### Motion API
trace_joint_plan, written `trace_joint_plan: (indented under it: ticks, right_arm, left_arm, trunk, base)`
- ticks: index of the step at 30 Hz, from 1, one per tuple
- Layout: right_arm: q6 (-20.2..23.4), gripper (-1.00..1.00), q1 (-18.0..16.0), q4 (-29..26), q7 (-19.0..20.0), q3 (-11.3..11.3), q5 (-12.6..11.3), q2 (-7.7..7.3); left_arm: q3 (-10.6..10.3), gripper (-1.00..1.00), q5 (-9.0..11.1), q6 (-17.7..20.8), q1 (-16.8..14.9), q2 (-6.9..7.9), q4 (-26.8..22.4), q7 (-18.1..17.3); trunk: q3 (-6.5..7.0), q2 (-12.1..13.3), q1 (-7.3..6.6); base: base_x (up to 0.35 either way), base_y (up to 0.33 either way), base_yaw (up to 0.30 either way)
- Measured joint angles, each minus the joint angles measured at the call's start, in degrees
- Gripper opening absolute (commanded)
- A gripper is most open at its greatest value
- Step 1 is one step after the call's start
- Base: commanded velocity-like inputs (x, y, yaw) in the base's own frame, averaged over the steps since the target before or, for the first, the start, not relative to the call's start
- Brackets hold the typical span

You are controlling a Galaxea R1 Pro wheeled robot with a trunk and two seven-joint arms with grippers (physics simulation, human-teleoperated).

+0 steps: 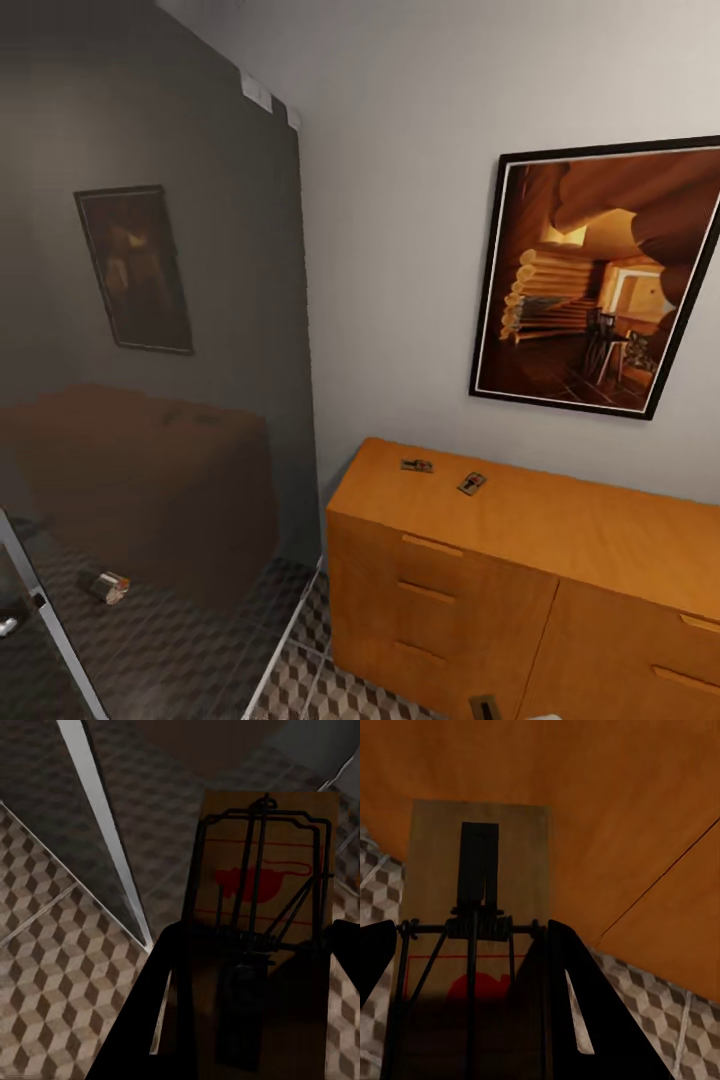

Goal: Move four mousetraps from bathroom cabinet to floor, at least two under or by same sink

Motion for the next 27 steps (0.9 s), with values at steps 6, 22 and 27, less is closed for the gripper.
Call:
trace_joint_plan:
  ticks: [6, 22, 27]
  right_arm:
    - [0.0, -1.0, 0.0, 0.0, 0.0, 0.0, 0.0, 0.0]
    - [0.0, -1.0, 0.0, 0.0, 0.0, 0.0, -0.1, 0.0]
    - [0.0, -1.0, 0.0, 0.0, 0.0, 0.0, -0.1, 0.0]
  left_arm:
    - [0.0, -1.0, -0.2, 0.0, 0.0, -0.08, 0.0, 0.0]
    - [-0.1, -1.0, -0.3, 0.0, 0.0, -0.1, 0.0, 0.0]
    - [-0.1, -1.0, -0.3, 0.0, 0.0, -0.1, 0.0, 0.0]
  trunk:
    - [0.0, 0.0, 0.0]
    - [0.0, 0.0, 0.0]
    - [0.0, 0.0, 0.0]
  base:
    - [0.0, 0.0, 0.3]
    - [0.0, 0.0, 0.3]
    - [0.0, 0.0, 0.3]
